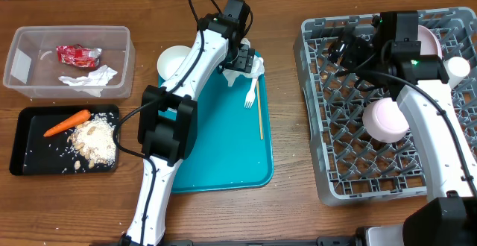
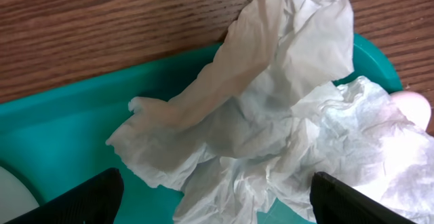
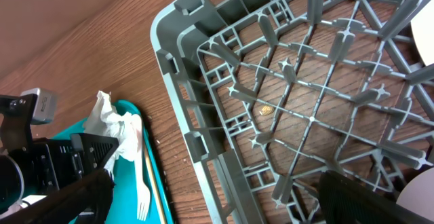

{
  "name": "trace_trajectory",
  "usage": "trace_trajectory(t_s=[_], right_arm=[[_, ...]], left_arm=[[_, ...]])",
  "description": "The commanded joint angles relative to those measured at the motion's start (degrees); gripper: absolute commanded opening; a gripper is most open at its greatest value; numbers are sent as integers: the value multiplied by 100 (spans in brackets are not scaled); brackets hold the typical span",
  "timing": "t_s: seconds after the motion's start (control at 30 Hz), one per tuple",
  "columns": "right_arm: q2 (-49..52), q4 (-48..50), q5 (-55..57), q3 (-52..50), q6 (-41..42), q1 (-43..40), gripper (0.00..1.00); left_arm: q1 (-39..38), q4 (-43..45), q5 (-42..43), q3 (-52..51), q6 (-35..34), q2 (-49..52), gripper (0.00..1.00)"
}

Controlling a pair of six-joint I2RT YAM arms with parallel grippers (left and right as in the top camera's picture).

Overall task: Sort waste into correct bins and load items into the dishwasher rack
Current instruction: 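Close the left gripper on the white tissue and lift it, then carry the tissue left and release it into the clear bin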

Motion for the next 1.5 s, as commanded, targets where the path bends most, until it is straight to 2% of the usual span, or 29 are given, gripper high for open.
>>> trace_trajectory(t_s=[0.0, 0.33, 0.4, 0.43, 0.47, 0.53, 0.57, 0.7, 0.83, 0.97, 1.1, 1.2, 1.3, 1.47], right_arm=[[-31, 31, -7, 129, 26, -9, 100], [-31, 31, -7, 129, 26, -9, 100], [-31, 28, -7, 129, 26, -9, 100], [-31, 31, -7, 129, 26, -9, 100], [-31, 31, -7, 129, 26, -9, 100], [-31, 31, -7, 129, 26, -9, 100], [-31, 28, -7, 129, 26, -9, 100], [-31, 28, -7, 129, 26, -9, 100], [-31, 31, -7, 129, 26, -9, 100], [-31, 28, -7, 129, 26, -9, 100], [-31, 31, -7, 129, 26, -9, 100], [-31, 31, -7, 129, 26, -9, 100], [-31, 28, -7, 129, 26, -9, 100], [-31, 28, -7, 129, 26, -9, 100]], left_arm=[[-7, 26, -74, -94, 90, 146, 91], [-7, 81, -72, -332, 90, 146, 93], [-11, 140, -48, -409, 87, 146, 88], [-11, 149, -50, -428, 90, 146, 83], [-11, 142, -50, -433, 90, 146, 72], [-11, 116, -57, -426, 92, 144, 48], [-9, 52, -72, -407, 90, 144, 32], [4, -343, -98, -114, 68, 107, 4], [9, -907, -103, 643, -31, 46, 4], [203, -1526, -105, 1947, -890, -129, 4], [697, -1775, -114, 2813, -1123, -350, 4], [1285, -1939, -114, 3077, -1390, -470, 4], [2256, -2216, -96, 3095, -1867, -479, 4], [3567, -2516, 195, 2966, -2208, -407, 5]])
